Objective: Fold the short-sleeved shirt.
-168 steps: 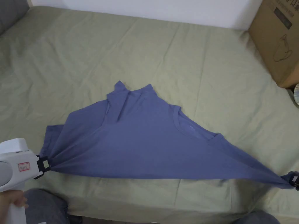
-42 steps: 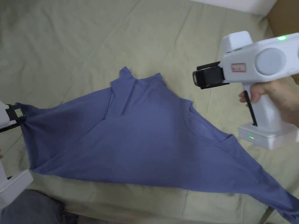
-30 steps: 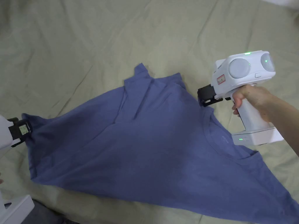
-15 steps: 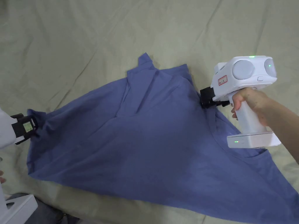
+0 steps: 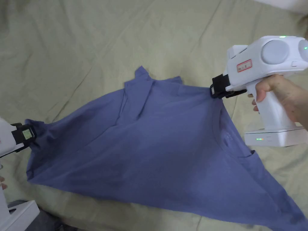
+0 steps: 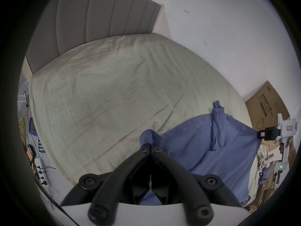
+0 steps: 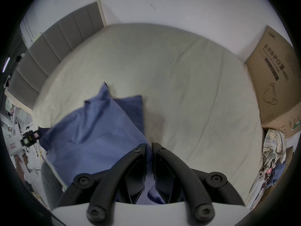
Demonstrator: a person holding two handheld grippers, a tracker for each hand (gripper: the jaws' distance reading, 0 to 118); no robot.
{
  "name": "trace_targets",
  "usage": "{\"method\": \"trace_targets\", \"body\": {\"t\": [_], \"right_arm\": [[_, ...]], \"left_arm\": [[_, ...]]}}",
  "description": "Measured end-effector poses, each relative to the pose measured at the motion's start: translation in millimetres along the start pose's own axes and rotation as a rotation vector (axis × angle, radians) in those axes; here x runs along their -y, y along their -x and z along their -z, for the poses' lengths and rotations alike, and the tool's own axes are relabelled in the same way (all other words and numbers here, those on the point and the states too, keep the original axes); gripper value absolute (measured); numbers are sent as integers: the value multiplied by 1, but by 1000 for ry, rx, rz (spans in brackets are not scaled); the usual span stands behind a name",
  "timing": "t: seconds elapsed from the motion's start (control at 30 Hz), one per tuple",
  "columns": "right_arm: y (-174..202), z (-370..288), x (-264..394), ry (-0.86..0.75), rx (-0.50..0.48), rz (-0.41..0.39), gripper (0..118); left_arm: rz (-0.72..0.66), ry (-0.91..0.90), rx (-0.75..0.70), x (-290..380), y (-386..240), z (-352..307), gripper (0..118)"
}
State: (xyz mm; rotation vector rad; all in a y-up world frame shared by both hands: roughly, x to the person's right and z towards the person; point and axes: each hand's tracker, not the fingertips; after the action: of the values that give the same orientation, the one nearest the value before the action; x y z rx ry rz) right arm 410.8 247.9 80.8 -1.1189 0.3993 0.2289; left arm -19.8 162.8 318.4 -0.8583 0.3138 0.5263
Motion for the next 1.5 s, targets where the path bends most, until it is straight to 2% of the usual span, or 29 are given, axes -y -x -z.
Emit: {"method": "trace_targets", "body": {"t": [0.2,0.3,0.43,0.57,0.63,0.8,0.93,1.1,1.13,1.27,1.33,1.5], "right_arm": [[-9,-122,17,-224,8,68,6],[-17,-187,29,-318,45,84,6],[-31,-272,49,-462,129,109,6],[-46,-341,72,-548,232,122,6],[-53,-374,85,-589,290,150,6],[-67,-439,108,-721,361,223,6],[-80,-468,104,-814,401,284,6],[-77,-483,77,-865,438,317,6],[-66,-483,69,-874,449,315,6],[-73,-482,29,-889,499,343,6],[-78,-478,7,-897,500,361,6],[-91,-460,-47,-925,552,374,6]], "left_arm": [[-108,-115,77,-25,-3,-38,0],[-136,-190,134,-50,-9,-65,0],[-108,-297,221,-89,-33,-108,0],[-13,-434,268,-125,-68,-160,0],[26,-493,290,-144,-85,-188,0],[92,-634,301,-190,-123,-251,0],[104,-677,343,-224,-153,-291,0],[165,-731,274,-256,-195,-318,0],[171,-736,269,-262,-202,-320,0],[187,-732,223,-290,-226,-318,0],[219,-742,152,-304,-240,-309,0],[217,-753,112,-341,-270,-282,0]]}}
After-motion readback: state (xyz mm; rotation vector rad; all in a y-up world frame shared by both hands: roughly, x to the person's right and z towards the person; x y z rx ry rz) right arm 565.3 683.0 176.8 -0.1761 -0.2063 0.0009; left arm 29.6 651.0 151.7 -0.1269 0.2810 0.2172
